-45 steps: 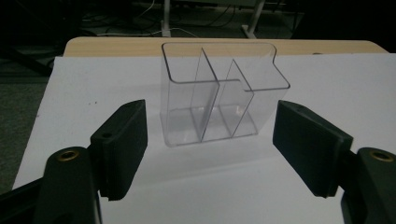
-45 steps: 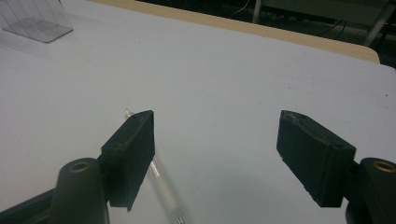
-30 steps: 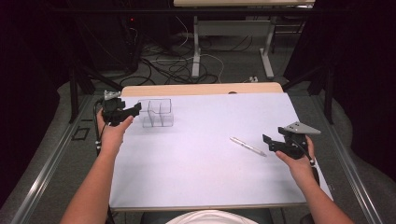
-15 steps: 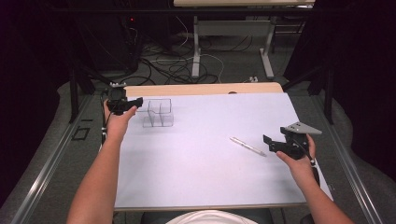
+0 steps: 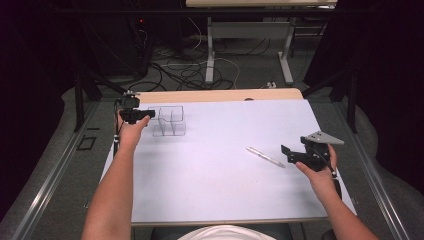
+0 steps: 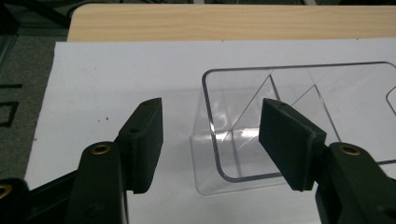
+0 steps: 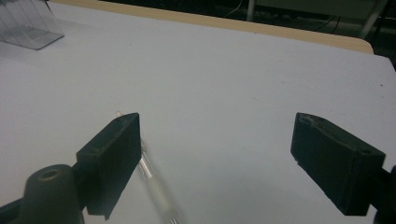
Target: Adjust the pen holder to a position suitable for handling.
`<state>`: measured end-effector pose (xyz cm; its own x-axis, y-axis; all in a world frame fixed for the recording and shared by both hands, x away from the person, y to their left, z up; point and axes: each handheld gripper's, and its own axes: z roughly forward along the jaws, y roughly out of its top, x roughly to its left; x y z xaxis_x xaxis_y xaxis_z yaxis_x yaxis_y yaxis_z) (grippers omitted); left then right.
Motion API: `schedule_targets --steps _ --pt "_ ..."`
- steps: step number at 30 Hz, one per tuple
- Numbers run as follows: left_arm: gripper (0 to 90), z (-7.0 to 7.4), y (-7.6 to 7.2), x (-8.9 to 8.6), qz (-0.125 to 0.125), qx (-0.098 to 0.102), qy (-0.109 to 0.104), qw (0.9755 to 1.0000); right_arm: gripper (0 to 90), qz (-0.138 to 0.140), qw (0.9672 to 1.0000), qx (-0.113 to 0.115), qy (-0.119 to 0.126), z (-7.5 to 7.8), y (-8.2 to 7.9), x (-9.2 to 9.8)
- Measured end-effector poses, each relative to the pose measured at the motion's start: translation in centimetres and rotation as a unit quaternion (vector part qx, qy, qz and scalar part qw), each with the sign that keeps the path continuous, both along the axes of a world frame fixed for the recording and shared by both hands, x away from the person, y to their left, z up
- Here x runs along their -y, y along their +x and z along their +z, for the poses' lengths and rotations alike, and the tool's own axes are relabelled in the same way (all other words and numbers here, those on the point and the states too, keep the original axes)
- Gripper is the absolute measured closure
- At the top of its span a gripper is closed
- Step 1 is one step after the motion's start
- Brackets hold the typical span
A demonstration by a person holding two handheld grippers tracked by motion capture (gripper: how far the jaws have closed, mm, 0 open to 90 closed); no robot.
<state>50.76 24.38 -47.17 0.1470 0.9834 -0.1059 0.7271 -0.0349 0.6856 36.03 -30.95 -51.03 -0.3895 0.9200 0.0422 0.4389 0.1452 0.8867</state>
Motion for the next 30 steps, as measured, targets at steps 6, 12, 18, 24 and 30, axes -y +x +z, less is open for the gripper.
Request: schedule_targets --steps 6,12,18,24,30 --pt "47.0 -0.5 0.4 0.2 0.003 -0.013 -0.014 0.9998 15.6 0.001 1.0000 0.000 -0.001 -0.1 0.0 0.0" --pt "51.6 -0.9 0.7 0.1 -0.001 -0.031 -0.028 0.9991 15.6 0.003 1.0000 -0.002 0.003 -0.2 0.1 -0.1" --pt "64.9 -1.2 0.8 0.7 0.003 -0.027 -0.022 0.9994 15.7 0.005 1.0000 -0.005 0.001 -0.3 0.1 -0.2" --pt "79.6 -1.0 0.7 0.7 0.018 -0.033 -0.006 0.9993 15.7 0.003 1.0000 -0.008 0.005 -0.3 0.1 -0.1" --pt "85.9 -0.7 0.5 0.4 0.034 -0.036 -0.015 0.9986 15.8 0.003 1.0000 -0.009 0.003 -0.4 0.2 -0.1"
